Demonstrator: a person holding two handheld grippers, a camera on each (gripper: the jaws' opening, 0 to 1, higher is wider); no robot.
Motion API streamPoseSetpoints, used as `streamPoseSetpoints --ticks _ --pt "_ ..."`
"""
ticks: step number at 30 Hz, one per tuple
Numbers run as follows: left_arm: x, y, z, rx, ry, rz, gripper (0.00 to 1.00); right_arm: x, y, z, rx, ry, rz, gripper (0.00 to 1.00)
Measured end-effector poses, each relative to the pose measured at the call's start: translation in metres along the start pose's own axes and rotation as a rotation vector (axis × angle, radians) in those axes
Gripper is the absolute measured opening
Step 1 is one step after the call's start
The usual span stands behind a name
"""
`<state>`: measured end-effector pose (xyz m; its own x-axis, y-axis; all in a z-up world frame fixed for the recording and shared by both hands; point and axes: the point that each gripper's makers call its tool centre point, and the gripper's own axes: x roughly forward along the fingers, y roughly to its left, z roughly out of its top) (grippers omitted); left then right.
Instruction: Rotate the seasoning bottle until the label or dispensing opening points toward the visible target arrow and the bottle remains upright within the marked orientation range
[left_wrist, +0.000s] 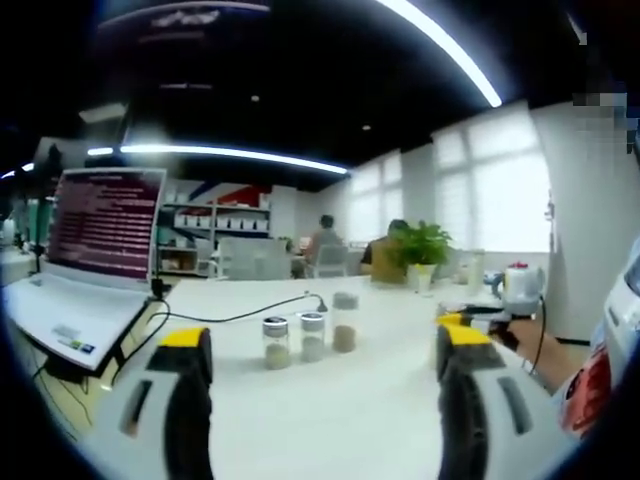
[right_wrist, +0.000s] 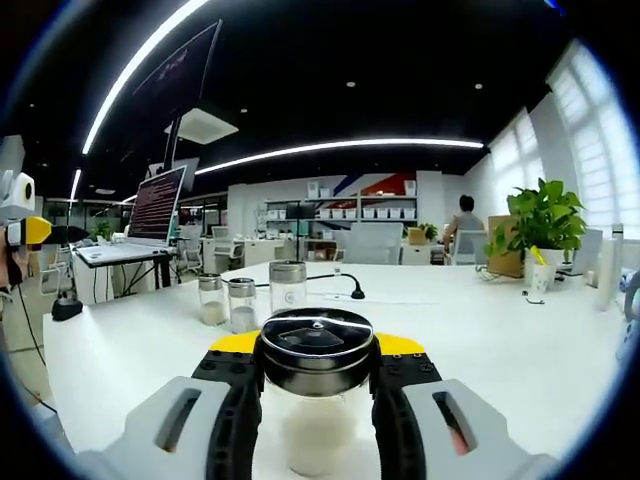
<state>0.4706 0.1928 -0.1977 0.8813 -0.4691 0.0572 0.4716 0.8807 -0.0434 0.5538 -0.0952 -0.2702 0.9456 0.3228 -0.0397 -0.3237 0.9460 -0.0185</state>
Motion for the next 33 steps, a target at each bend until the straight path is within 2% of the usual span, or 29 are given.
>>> streamPoseSetpoints --ticks 11,12,15,18,20,23,28,31,33 --pt "0.002 -0.004 -0.001 -0.001 0.007 -0.010 0.99 0.000 -0.001 0.001 0.001 -0.005 -0.013 0.41" --pt "0.002 -0.004 -0.001 -0.001 0.007 -0.008 0.99 0.000 -0.001 0.001 0.000 -0.004 -0.010 0.43" --pt "0.001 -0.002 -0.001 0.000 0.006 -0.002 0.99 -0.002 -0.004 0.007 -0.003 -0.037 -0.018 0.62" --pt "0.000 0.001 -0.001 -0.001 0.004 0.006 0.99 -0.007 -0.005 0.017 -0.043 -0.064 -0.028 0.61" --pt "0.001 0.001 -0.002 -0.007 0.007 0.004 0.99 -0.008 -0.006 0.019 -0.055 -0.051 -0.026 0.62" --pt "0.001 0.000 -0.002 -0.005 0.011 0.002 0.99 -0.008 0.000 0.014 -0.056 0.003 0.035 0.65" --pt "0.001 -0.002 -0.003 0.000 0.017 -0.007 0.99 -0.006 -0.001 0.020 -0.065 0.006 0.077 0.67" --pt "0.002 -0.002 -0.003 0.000 0.016 -0.004 0.99 -0.007 0.000 0.027 -0.052 0.008 0.138 0.68" --pt "0.002 -0.002 -0.003 0.001 0.019 -0.006 0.99 -0.008 -0.003 0.033 -0.054 -0.001 0.159 0.73"
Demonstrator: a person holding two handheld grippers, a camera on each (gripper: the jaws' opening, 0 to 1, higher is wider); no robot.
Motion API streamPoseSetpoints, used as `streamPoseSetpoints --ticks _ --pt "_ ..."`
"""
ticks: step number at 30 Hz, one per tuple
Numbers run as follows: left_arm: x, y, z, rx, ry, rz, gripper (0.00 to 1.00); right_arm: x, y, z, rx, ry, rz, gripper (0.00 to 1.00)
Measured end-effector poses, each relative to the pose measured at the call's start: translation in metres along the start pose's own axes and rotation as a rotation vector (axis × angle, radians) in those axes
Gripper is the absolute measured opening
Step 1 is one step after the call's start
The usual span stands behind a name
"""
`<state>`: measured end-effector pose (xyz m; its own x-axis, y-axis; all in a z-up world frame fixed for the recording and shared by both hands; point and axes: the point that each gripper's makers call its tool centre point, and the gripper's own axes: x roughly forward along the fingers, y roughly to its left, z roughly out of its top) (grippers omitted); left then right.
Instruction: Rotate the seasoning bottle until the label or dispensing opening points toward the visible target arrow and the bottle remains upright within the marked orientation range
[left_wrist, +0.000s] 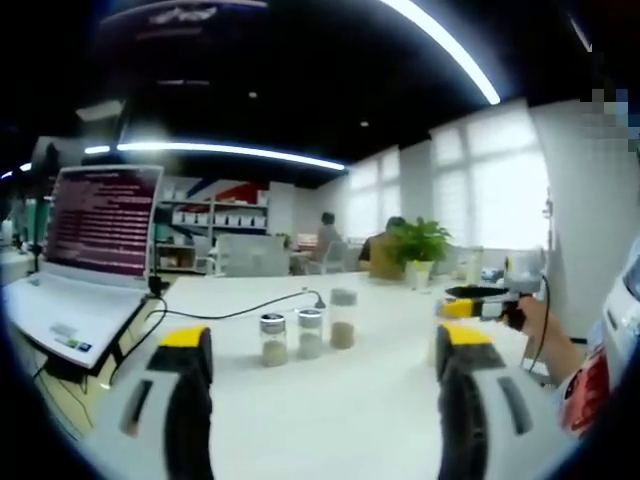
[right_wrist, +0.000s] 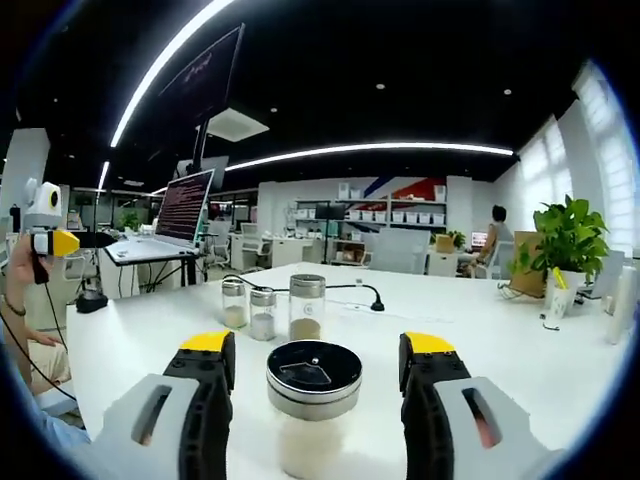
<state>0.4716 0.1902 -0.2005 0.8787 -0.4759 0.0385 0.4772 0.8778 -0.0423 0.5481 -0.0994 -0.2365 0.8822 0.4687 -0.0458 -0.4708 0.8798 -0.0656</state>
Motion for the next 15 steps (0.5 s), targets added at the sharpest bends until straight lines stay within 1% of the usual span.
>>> streamPoseSetpoints --ticks 1,2,5,7,10,11,13,15 --pt "0.000 0.000 0.000 -0.001 0.001 0.000 0.99 0.001 -0.001 0.003 -0.005 -0.008 0.019 0.77" --pt "0.000 0.000 0.000 -0.002 0.001 0.001 0.99 0.001 0.001 0.004 -0.011 -0.005 0.056 0.77" --pt "-0.001 0.001 0.000 -0.001 0.000 0.003 0.99 -0.001 0.002 0.015 0.018 -0.035 0.139 0.76" --pt "-0.001 0.001 0.001 0.001 -0.002 0.004 0.99 -0.003 0.000 0.018 0.013 -0.032 0.174 0.75" --pt "-0.001 0.001 0.001 -0.001 -0.002 0.004 0.99 -0.004 -0.001 0.020 -0.011 -0.026 0.227 0.75" --pt "-0.001 0.002 0.000 -0.001 -0.001 0.005 0.99 -0.004 0.000 0.020 -0.012 -0.026 0.256 0.74" --pt "-0.001 0.002 0.000 0.001 0.001 0.005 0.99 -0.006 0.003 0.017 0.003 -0.003 0.342 0.74" --pt "0.000 0.002 0.000 0.000 0.001 0.005 0.99 -0.006 0.002 0.014 0.008 0.010 0.401 0.74"
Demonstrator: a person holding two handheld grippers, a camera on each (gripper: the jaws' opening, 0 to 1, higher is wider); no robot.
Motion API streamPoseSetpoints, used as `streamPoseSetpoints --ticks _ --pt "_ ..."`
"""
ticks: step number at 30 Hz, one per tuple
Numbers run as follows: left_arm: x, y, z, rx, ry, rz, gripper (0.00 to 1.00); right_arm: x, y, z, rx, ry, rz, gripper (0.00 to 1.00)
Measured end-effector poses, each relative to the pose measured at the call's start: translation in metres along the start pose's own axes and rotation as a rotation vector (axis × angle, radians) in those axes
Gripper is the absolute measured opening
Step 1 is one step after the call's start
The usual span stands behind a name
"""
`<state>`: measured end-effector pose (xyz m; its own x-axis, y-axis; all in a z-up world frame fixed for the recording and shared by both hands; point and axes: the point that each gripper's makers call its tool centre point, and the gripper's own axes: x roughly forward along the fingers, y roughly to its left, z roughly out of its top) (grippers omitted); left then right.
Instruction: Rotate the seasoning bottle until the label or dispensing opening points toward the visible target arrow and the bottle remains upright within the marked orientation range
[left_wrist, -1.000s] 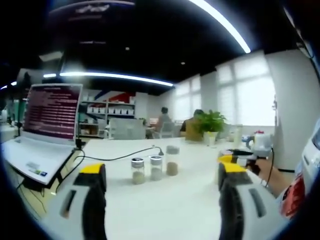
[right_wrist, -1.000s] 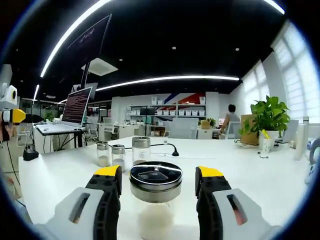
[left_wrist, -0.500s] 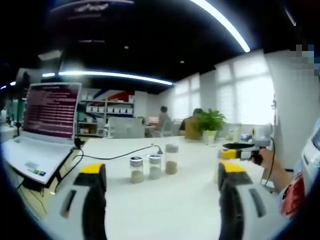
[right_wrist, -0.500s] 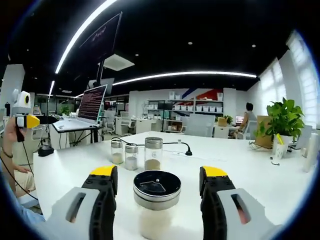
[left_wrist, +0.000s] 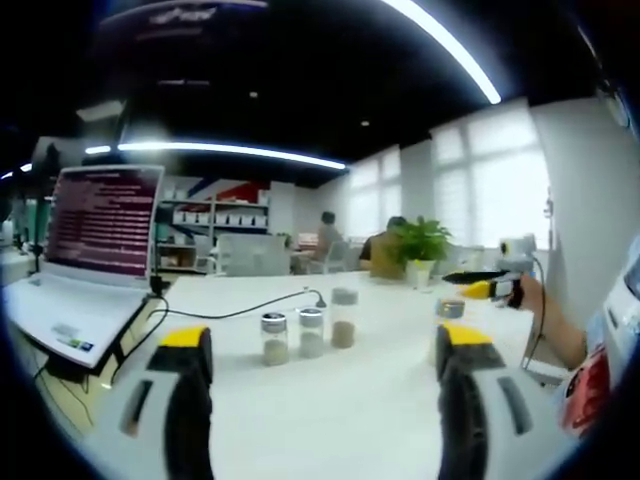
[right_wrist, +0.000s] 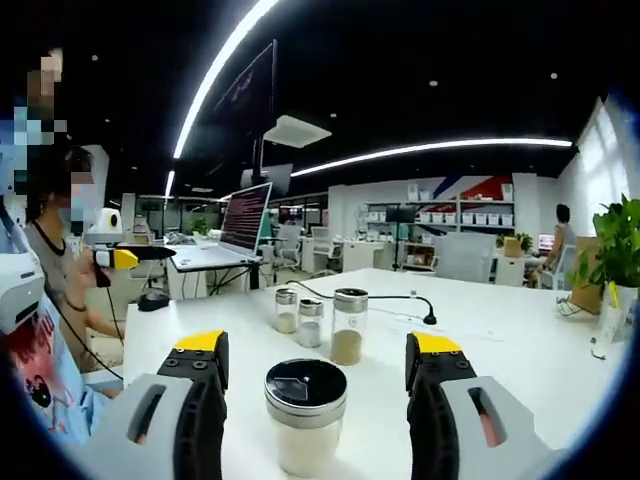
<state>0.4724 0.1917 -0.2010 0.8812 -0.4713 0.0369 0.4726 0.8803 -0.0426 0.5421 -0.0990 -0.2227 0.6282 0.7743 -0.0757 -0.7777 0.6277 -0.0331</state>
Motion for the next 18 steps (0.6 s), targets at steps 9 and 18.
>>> streamPoseSetpoints --ticks 9,18 --pt "0.007 -0.003 -0.005 -0.004 0.017 -0.017 0.99 -0.007 -0.004 -0.008 0.025 -0.052 0.227 0.72" --pt "0.012 -0.009 -0.008 0.003 0.034 -0.040 0.98 -0.004 0.011 -0.012 -0.015 -0.049 0.411 0.64"
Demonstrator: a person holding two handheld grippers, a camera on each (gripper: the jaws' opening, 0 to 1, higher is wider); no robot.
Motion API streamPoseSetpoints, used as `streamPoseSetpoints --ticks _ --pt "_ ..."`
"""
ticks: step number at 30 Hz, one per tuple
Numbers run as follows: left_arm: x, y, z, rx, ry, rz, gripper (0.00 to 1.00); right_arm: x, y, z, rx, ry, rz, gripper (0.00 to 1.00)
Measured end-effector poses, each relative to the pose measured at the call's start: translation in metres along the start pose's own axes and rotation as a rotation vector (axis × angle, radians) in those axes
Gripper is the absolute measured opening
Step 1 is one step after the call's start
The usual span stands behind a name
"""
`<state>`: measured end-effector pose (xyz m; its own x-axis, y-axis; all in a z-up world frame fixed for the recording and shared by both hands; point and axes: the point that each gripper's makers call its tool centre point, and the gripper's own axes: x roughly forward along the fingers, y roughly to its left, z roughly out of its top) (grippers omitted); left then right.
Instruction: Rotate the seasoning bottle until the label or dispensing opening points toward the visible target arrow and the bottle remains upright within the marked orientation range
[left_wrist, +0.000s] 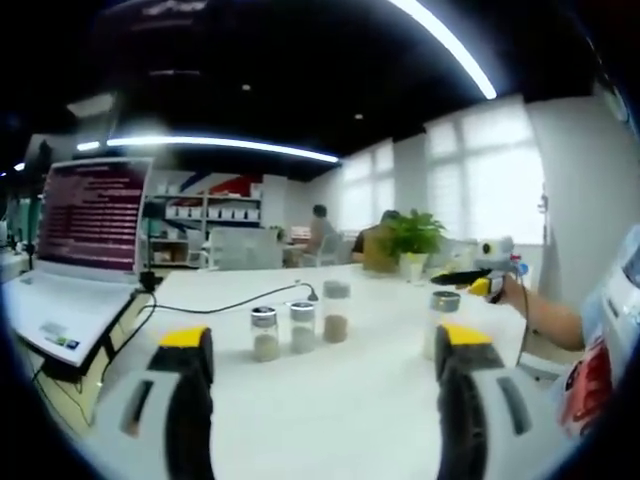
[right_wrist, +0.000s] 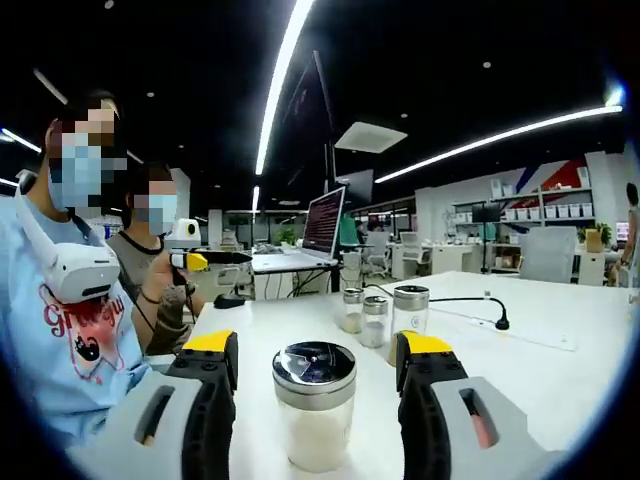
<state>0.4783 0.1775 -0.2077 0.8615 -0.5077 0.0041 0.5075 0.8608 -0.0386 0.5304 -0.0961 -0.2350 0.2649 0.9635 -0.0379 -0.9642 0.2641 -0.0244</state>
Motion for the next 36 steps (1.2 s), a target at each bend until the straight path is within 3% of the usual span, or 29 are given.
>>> streamPoseSetpoints --ticks 6,11,15,31,36 --pt "0.002 -0.003 0.000 0.009 0.000 -0.011 0.98 0.008 0.011 0.005 -0.005 -0.056 0.081 0.54" --pt "0.003 -0.003 -0.001 -0.002 0.002 -0.017 0.97 0.017 0.013 -0.002 -0.028 -0.006 0.098 0.56" --pt "-0.001 -0.004 0.001 0.003 -0.002 -0.012 0.98 0.019 0.011 -0.006 -0.011 -0.004 0.111 0.55" --pt "-0.004 0.002 0.003 -0.001 -0.011 0.001 0.97 0.020 0.000 -0.017 -0.011 0.010 0.080 0.40" --pt "-0.003 0.002 0.003 -0.004 -0.011 0.000 0.97 0.020 0.001 -0.017 -0.015 0.004 0.081 0.40"
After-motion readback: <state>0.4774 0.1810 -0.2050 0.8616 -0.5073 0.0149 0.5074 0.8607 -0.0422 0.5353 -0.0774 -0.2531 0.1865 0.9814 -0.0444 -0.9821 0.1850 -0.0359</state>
